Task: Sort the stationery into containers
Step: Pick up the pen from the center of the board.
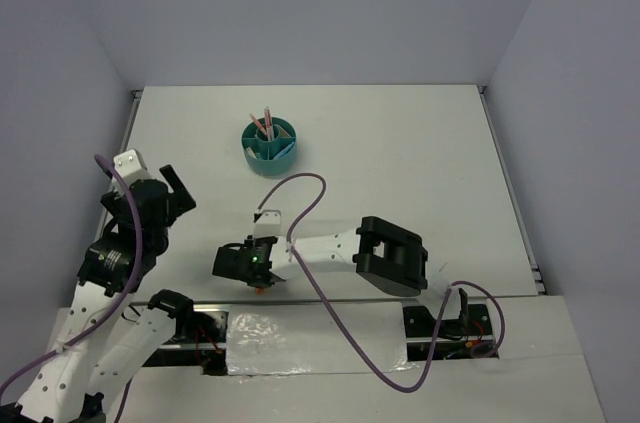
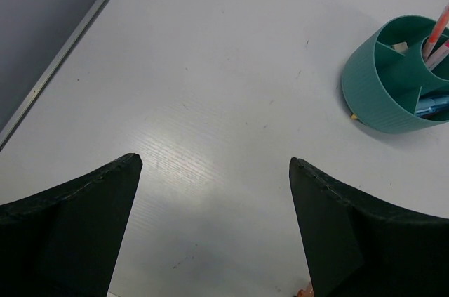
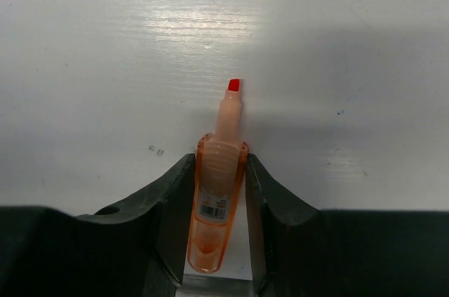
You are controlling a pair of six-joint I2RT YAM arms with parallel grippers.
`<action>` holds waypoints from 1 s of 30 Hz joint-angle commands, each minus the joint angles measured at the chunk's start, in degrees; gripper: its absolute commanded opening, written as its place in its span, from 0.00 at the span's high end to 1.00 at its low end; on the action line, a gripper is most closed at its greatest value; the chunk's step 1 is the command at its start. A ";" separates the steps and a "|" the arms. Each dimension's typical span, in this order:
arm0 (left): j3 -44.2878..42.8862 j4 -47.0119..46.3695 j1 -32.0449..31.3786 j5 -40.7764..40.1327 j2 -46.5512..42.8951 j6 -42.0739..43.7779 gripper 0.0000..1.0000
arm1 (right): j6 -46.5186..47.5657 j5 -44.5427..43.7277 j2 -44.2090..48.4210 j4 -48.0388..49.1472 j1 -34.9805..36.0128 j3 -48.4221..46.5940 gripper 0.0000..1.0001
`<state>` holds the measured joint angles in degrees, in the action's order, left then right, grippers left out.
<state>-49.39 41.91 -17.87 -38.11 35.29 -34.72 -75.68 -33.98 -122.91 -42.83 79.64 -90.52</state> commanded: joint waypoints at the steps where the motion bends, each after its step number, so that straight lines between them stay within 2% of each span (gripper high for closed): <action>1: -0.45 -2.01 0.03 0.14 -0.75 0.88 0.01 | 3.07 0.58 -1.18 -1.11 0.43 2.54 0.64; 3: -0.45 -2.01 0.03 0.31 -0.66 0.88 0.01 | 5.00 0.58 -1.45 0.27 0.43 4.11 0.63; 4: -0.54 -2.01 0.03 0.31 -0.40 0.79 0.01 | 9.10 1.80 -1.10 2.38 0.43 5.26 0.63; 5: -0.45 -2.01 0.03 0.49 -0.40 0.88 0.01 | 11.67 2.33 -0.49 8.14 0.08 8.40 0.66; 6: -0.36 -2.18 0.03 0.84 -0.40 1.14 0.01 | 17.87 2.86 1.34 11.85 0.08 10.34 0.71; 8: -0.45 -2.36 0.03 1.19 -0.40 1.32 0.01 | 23.00 4.35 2.93 19.31 -0.09 14.47 0.79; 9: -0.27 -2.45 0.03 1.45 -0.40 1.41 0.01 | 29.38 5.40 4.86 22.41 -0.09 15.97 0.85; 11: -0.01 -3.49 0.03 2.68 -0.48 1.93 0.01 | 35.22 7.94 7.32 30.81 -0.27 21.14 0.98; 14: 1.48 -7.96 0.03 11.45 -0.31 4.56 0.01 | 45.51 10.50 15.31 42.01 -0.36 30.64 1.00; 15: 2.09 -9.03 0.11 18.00 0.30 5.62 0.01 | 50.06 10.68 20.47 44.04 -0.36 33.10 1.00; 18: 3.85 -12.11 0.03 27.44 1.88 4.40 0.01 | 56.67 9.55 28.75 50.37 -0.45 41.19 1.00; 19: 4.73 -13.33 0.03 34.52 1.98 3.88 0.01 | 57.83 9.02 33.83 52.21 -0.71 44.43 1.00; 20: 7.35 -17.26 0.03 38.07 1.63 2.39 0.01 | 60.10 9.19 36.14 52.75 -1.06 45.68 1.00; 21: 9.20 -20.00 0.03 46.72 1.19 1.42 0.01 | 61.25 9.37 40.34 53.72 -1.41 47.96 1.00; 22: 12.70 -23.42 0.03 51.68 0.32 -0.77 0.01 | 63.09 9.19 42.12 53.55 -1.50 48.59 1.00; 23: 14.74 -31.98 0.03 56.95 -0.21 -2.44 0.01 | 63.98 8.15 43.88 53.38 -1.59 49.12 1.00; 24: 16.84 -37.63 0.03 67.18 -0.65 -4.55 0.01 | 64.60 7.27 47.03 52.59 -1.50 49.82 1.00; 25: 21.39 -44.22 -0.23 71.64 -1.96 -10.05 0.01 | 65.91 6.39 48.72 52.32 -1.59 50.26 1.00; 26: 23.52 -56.73 -0.41 74.81 -2.85 -12.80 0.01 | 66.45 4.90 50.47 52.23 -1.59 51.22 1.00; 27: 25.02 -59.81 -0.67 75.98 -3.55 -15.00 0.01 | 66.89 3.84 52.23 52.06 -1.59 51.58 1.00; 30: 25.57 -56.60 -1.99 71.96 -5.93 -13.89 0.01 | 67.68 -0.20 58.91 50.14 -1.59 51.68 1.00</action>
<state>-22.70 -0.03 -19.00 26.00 32.03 -44.36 -11.81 -28.58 -68.55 6.02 78.22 -39.51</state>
